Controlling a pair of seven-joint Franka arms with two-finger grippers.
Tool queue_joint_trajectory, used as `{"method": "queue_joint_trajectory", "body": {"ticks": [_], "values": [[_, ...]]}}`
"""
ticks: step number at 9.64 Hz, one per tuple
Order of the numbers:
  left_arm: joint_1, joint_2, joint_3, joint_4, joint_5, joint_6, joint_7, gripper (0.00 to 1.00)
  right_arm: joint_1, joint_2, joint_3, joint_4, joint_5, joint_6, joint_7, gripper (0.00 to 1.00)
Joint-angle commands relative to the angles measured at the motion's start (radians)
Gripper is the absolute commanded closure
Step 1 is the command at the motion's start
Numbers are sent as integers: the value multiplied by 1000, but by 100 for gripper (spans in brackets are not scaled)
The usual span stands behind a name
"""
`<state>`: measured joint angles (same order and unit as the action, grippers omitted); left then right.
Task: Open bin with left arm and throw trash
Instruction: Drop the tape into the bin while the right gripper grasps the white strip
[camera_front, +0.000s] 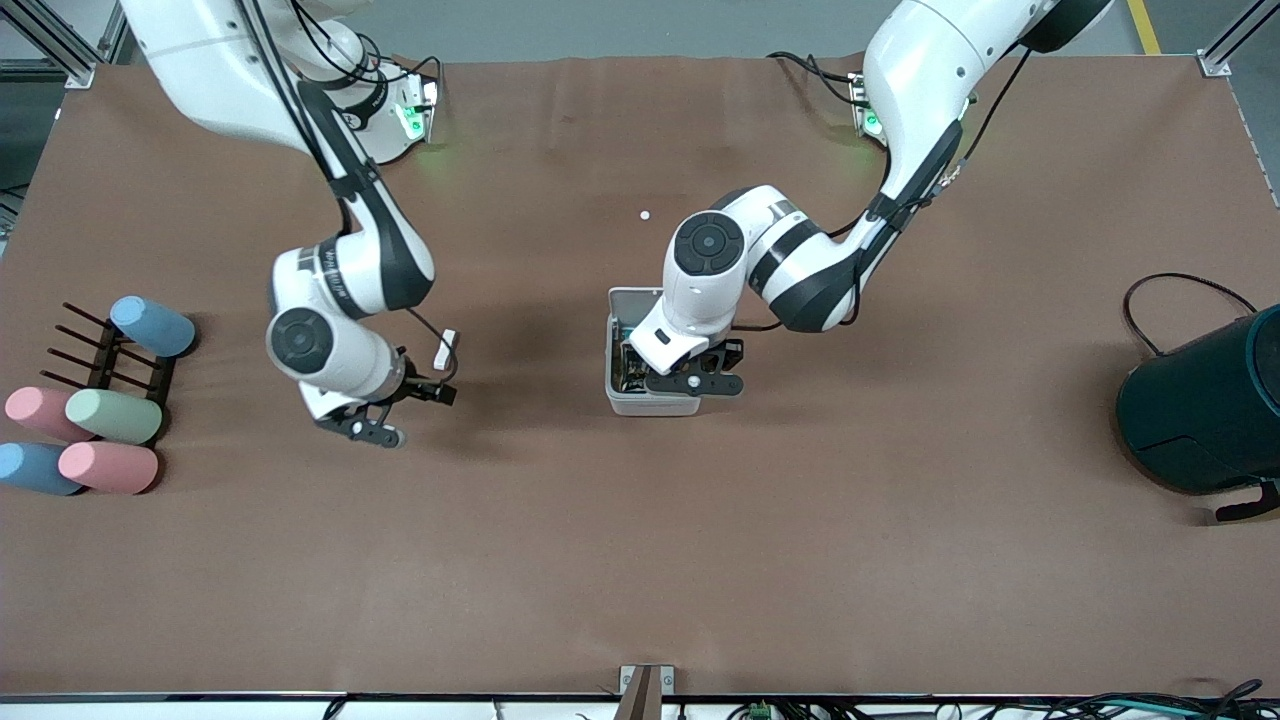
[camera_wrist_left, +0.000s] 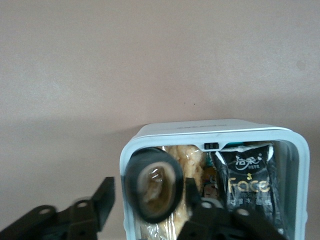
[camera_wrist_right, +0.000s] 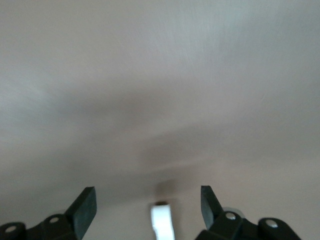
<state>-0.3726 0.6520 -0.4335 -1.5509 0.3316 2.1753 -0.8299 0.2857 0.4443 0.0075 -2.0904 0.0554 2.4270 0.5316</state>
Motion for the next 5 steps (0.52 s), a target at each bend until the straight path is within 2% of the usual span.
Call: {"method": "queue_joint_trajectory", "body": {"ticks": [1,4,5], "values": [[9,-17,7,31,23,-25,-3,0,1,-79,11,-166,-12,110,-5,7],[162,-84,-21,123,7,-225,60,0,6,-78,17,-169,-11,73,-4,7],[225,-131,-37,123,-31,-282,101,0,22,-78,17,-171,-11,72,-1,25]]}}
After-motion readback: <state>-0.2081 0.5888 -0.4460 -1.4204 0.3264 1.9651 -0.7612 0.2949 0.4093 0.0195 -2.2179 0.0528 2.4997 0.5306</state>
